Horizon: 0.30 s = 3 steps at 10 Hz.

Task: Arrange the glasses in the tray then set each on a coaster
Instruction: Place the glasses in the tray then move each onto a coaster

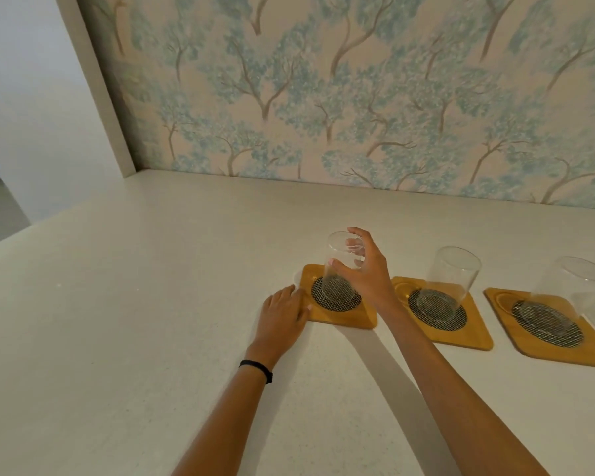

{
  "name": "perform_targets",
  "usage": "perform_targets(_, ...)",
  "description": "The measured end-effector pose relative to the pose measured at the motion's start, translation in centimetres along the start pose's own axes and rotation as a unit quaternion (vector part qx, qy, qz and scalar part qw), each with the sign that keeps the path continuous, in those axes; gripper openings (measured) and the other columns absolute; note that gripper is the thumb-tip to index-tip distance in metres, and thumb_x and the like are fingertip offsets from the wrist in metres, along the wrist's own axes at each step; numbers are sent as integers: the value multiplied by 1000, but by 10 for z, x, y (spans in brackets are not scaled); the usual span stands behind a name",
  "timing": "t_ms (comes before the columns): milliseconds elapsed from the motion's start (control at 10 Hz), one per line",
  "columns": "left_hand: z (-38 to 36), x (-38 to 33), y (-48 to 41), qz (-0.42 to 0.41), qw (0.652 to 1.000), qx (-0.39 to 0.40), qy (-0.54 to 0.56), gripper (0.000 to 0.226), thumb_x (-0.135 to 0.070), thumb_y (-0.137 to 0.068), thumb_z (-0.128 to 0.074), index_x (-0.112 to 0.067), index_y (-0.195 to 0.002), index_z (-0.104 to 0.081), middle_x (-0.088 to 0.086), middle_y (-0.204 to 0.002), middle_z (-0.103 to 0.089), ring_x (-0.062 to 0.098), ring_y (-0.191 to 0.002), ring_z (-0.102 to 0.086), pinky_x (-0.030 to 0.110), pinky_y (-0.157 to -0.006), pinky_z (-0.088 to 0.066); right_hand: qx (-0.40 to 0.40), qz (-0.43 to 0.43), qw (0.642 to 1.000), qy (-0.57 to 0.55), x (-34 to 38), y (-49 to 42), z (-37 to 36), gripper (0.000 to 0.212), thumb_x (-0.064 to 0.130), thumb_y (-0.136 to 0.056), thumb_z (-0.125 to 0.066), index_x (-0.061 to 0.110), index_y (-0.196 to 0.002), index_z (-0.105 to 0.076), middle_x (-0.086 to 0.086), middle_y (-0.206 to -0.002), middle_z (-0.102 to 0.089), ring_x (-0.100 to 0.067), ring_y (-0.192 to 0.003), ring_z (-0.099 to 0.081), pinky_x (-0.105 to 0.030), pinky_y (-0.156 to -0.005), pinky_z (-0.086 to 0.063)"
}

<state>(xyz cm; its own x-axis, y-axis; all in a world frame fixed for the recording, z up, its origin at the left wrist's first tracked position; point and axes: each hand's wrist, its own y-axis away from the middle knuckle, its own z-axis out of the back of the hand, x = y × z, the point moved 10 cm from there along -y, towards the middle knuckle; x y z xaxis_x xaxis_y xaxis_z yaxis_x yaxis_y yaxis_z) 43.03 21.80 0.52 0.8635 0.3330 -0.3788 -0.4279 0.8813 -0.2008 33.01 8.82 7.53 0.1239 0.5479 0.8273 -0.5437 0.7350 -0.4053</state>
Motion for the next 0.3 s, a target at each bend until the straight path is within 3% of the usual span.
perform_targets(300,4,0,-1,-6,999,-27,17,47,-35,-97,-38,-16,-139,-33,8,-141,-46,22,-129,-42,34,-108,-32,24,14,1000,8,5,0,-7,65,30,-75,-74,25,-131,-40,-3,-132,-44,-17,-123,-41,-27,-100,-34)
